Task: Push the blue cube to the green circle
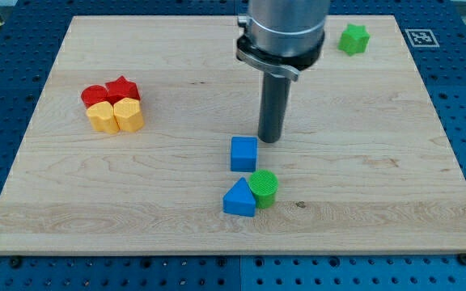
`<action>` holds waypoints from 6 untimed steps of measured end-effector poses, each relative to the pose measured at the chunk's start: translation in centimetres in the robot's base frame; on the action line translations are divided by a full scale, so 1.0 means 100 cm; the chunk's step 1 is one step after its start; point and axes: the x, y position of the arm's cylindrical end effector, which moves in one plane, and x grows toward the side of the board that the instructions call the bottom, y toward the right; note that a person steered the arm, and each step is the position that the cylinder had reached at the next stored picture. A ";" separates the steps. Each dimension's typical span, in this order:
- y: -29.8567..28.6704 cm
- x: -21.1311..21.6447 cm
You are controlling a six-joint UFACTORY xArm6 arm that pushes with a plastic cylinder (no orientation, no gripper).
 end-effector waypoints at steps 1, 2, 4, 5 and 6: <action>-0.031 -0.008; -0.059 -0.004; -0.042 0.030; -0.040 0.030; -0.067 0.020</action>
